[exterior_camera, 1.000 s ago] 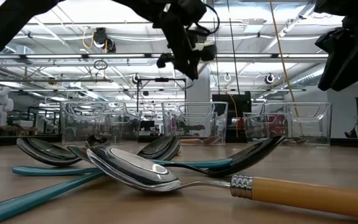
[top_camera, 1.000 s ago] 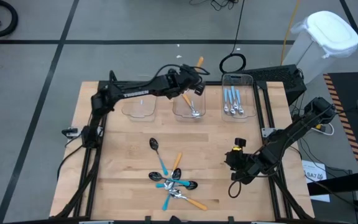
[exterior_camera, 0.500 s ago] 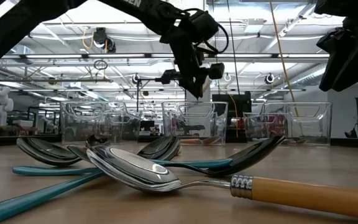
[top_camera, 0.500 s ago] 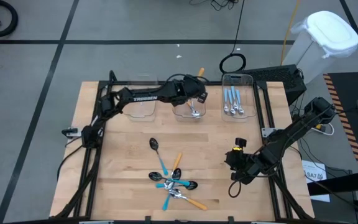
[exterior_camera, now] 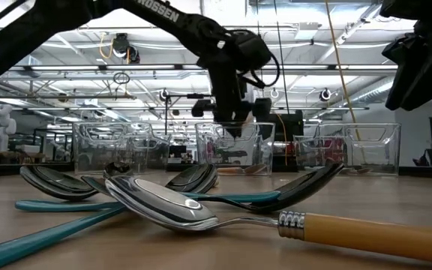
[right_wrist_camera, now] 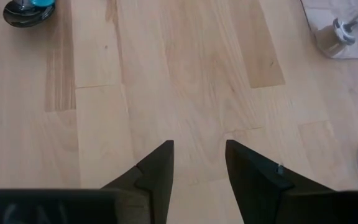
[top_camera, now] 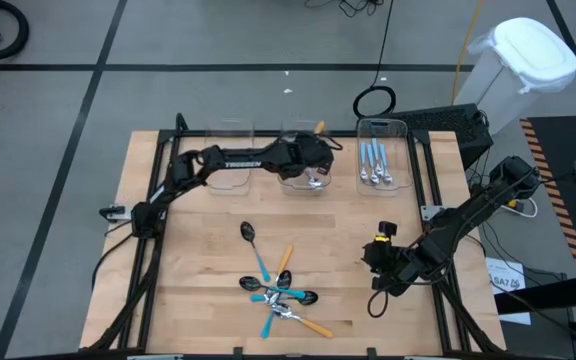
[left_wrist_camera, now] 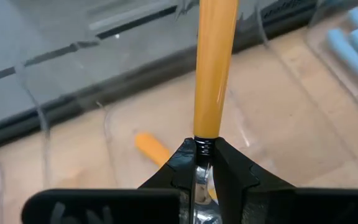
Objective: Sort silverware by color (type)
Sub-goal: Put the brown spoon into the middle transparent bin, then adjust the middle transparent bin
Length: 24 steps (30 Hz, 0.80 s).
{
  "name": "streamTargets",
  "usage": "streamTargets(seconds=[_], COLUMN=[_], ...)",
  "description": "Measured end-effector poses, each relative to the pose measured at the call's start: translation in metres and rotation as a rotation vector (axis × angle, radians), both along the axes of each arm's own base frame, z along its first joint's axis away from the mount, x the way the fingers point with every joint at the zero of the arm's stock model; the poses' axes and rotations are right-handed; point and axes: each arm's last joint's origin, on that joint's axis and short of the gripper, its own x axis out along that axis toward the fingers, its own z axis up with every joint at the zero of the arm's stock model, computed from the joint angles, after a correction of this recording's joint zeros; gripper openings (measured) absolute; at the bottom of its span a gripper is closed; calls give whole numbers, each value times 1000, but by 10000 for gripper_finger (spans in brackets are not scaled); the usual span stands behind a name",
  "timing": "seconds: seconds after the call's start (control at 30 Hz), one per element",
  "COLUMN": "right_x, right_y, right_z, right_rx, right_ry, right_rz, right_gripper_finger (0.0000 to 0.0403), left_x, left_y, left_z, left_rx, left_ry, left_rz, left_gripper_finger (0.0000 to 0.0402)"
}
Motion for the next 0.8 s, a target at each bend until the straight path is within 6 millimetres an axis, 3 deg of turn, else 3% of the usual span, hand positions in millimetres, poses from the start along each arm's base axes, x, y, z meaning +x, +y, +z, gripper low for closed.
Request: streamTargets(seconds=[0.2, 0.57, 0.7, 0.8], right_x=[0, 0, 0, -1], right_y=[0, 0, 0, 0], right_z=[0, 0, 0, 0], right_rx=[-1, 2, 0, 0], right_ry=[3, 2, 4, 4], right_rz=[-1, -7, -7, -7], right_gripper_finger=[141, 141, 141, 141], left_x=[1, 4, 6, 4], left_y=[0, -6, -21, -47], left_z=[-18, -18, -13, 0], left_rx=[-31, -15, 5, -8], left_ry=[50, 89, 166, 217], left_rz=[-2, -72, -192, -308], left_gripper_finger=[64, 125, 133, 133])
